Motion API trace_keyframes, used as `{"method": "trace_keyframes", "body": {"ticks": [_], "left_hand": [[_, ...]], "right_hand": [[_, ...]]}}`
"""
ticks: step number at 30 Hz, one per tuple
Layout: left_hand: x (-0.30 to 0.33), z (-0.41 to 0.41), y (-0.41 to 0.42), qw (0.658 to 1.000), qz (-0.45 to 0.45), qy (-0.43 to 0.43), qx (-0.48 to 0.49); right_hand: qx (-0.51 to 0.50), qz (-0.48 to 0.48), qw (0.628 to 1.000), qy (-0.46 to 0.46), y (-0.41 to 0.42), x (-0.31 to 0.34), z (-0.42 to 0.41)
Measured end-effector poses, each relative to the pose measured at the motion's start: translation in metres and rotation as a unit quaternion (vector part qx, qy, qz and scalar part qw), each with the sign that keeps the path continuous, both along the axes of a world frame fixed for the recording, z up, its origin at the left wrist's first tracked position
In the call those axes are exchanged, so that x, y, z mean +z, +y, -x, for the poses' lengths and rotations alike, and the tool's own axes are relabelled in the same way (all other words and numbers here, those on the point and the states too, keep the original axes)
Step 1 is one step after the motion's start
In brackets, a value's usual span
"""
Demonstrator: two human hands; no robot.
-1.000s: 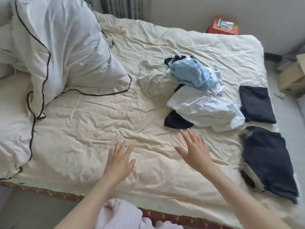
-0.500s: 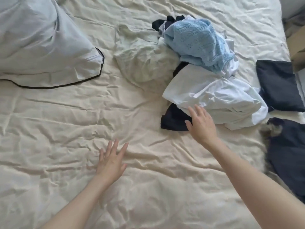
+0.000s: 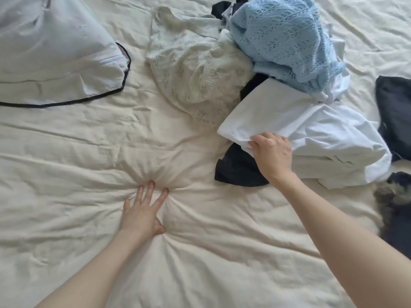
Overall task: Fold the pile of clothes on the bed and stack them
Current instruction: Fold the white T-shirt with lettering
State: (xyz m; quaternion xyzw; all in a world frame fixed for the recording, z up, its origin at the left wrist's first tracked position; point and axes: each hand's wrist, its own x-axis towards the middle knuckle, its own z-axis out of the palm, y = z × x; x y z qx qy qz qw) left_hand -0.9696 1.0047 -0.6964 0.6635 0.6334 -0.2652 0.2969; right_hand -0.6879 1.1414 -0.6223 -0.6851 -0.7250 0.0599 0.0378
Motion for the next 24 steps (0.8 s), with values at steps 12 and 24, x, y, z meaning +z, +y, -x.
{"method": "trace_keyframes", "body": {"ticks": [12, 24], "left_hand": [[0.203, 0.011, 0.020, 0.902, -0.207, -0.337, 0.174], [0.483, 0.090, -0.035, 0.769, -0.471, -0.403, 0.156]], "right_hand": [[-0.062, -0.077, 0.942, 0.321, -0.048, 0.200, 0.060], [0.022, -0.045, 0.807, 0.589, -0.095, 0.446, 0.194]]}}
